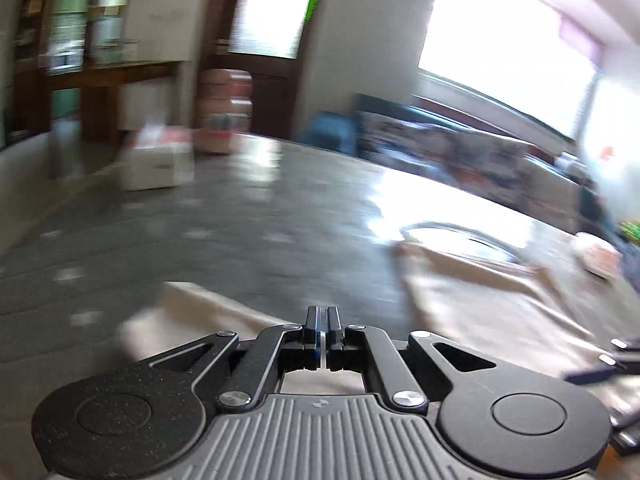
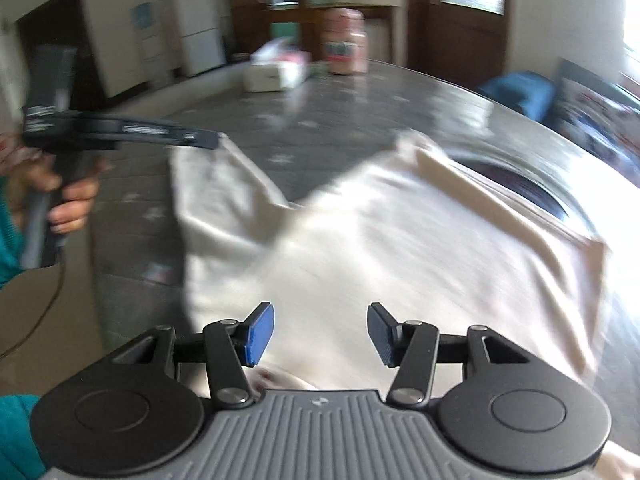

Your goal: Fold clothes

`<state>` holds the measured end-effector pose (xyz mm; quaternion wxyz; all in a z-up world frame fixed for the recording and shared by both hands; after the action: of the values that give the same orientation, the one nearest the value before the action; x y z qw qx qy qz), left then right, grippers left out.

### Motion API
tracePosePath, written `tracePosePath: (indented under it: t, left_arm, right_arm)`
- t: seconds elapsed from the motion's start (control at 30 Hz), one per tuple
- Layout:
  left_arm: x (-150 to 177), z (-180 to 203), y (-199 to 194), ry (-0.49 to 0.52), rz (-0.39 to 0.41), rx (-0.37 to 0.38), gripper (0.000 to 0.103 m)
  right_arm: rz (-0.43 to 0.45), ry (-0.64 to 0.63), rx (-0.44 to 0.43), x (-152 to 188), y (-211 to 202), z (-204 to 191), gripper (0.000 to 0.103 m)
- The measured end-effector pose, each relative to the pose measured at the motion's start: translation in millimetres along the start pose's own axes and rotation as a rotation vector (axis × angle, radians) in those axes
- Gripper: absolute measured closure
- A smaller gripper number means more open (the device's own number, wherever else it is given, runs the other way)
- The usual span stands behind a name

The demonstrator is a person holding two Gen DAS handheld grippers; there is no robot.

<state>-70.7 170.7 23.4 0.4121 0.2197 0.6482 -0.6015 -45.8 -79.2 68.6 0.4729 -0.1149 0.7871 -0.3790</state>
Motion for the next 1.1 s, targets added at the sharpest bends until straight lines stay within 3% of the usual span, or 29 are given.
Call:
tracePosePath:
  t: [0.13, 0.23, 0.37, 0.5, 0.77, 1.1]
  left_arm:
    - [4.7, 51.9, -0.3, 0.068, -0.023, 0.149, 0.100]
    - [9.8, 82.6, 5.0, 0.121, -0.041, 0.205, 0.100]
    - [18.6, 97.8, 20.8, 0.156, -0.092, 0.205, 0.100]
    - [24.7, 89.4, 30.0, 0.141, -0.123, 0.180, 0.100]
    - [25.4, 76.5, 33.9, 0.101, -0.144, 0.185, 0.100]
    - [24.5, 75.9, 33.8, 0.102, -0.152, 0.197, 0.100]
  right_arm:
    - [0.015, 0.109, 0.072, 21.5, -17.5, 34.1, 0.050]
    - [0.008, 0.143, 0.108, 29.6, -24.6, 51.4, 0.050]
    - [0.026, 0.150, 0.127, 19.2, -34.9, 71.3, 0.050]
    - [0.061, 0.171, 0.142, -9.2, -34.8, 97.3, 0.050]
    - [0.084, 0.270, 0.143, -65.4, 9.4, 161.1, 0.051]
    - [0.096, 0.334, 0.211, -88.8, 50.6, 204.4, 0.056]
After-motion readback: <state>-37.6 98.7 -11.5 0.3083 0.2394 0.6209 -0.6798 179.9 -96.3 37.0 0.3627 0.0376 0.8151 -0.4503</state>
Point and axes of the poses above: each gripper's, at about its wrist camera, not at the fingertips, and y roughly the way its jaws point, z to its right, x to its underside, the point moved 4 cm from there along y, roughly the way its jaws point, and after that the axes turned 15 degrees about -x, right-handed, at the moved point
